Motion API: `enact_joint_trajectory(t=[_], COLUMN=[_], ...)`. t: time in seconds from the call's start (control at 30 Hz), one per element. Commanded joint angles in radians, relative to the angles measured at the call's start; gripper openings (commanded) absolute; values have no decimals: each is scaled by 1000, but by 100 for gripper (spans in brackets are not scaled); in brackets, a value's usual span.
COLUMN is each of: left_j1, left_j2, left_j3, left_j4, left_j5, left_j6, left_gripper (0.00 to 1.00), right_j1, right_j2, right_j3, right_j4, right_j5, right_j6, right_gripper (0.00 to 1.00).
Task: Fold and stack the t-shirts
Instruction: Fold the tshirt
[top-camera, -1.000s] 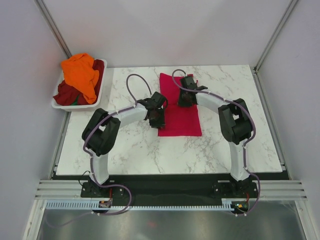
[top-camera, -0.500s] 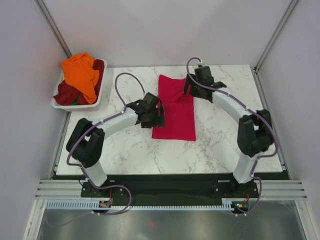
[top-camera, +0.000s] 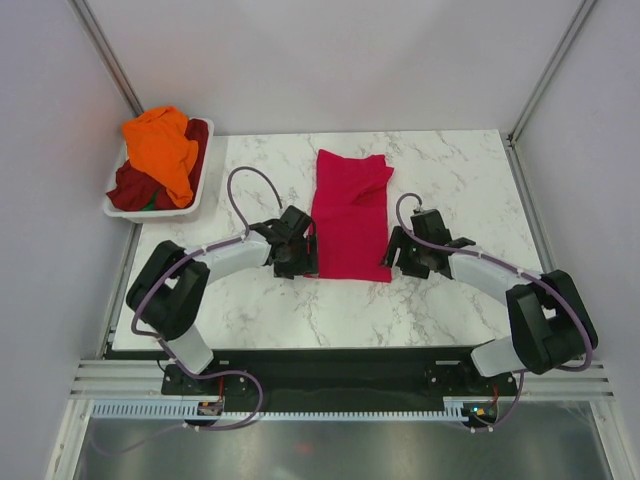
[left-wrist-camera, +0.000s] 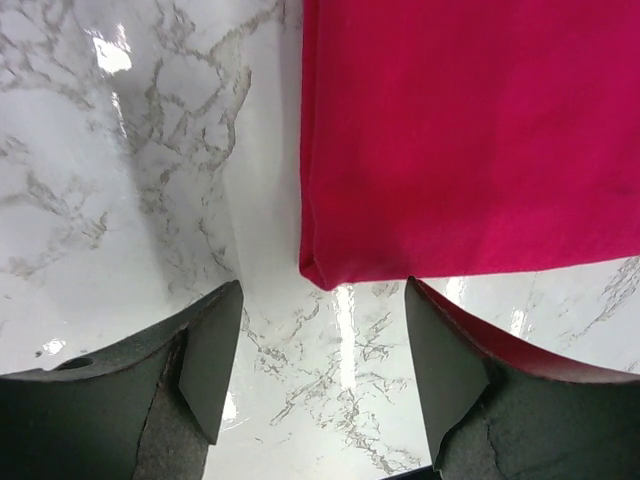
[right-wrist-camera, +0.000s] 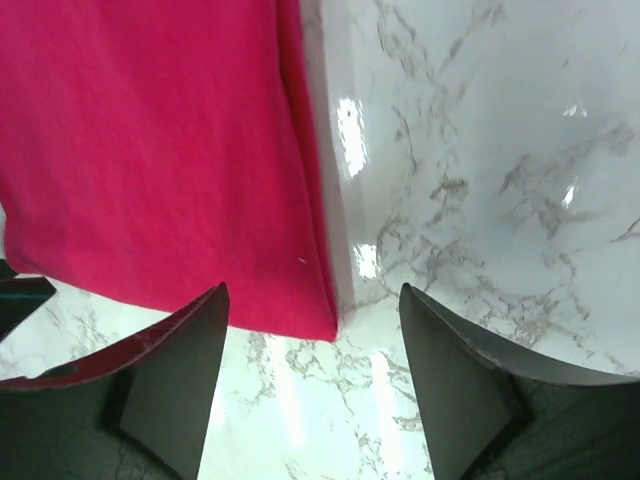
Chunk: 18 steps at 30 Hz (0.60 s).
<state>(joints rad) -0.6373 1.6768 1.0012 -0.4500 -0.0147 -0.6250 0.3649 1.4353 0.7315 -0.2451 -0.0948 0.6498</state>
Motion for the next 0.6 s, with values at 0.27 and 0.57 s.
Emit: enact_joint_trajectory(t=[0.27,0.57], left_j1=[-5,-7], left_j2=[8,37], left_j3=[-65,-70], left_j4=[100,152], left_j5=[32,-34], left_j6=[-58,-65], left_gripper=[62,16], right_j1=[40,42], right_j2=[19,70], right_j3=[-124,-156], right_j4=[96,155], right_j5=[-74,-60], right_j6=[71,67], right_gripper=[62,21])
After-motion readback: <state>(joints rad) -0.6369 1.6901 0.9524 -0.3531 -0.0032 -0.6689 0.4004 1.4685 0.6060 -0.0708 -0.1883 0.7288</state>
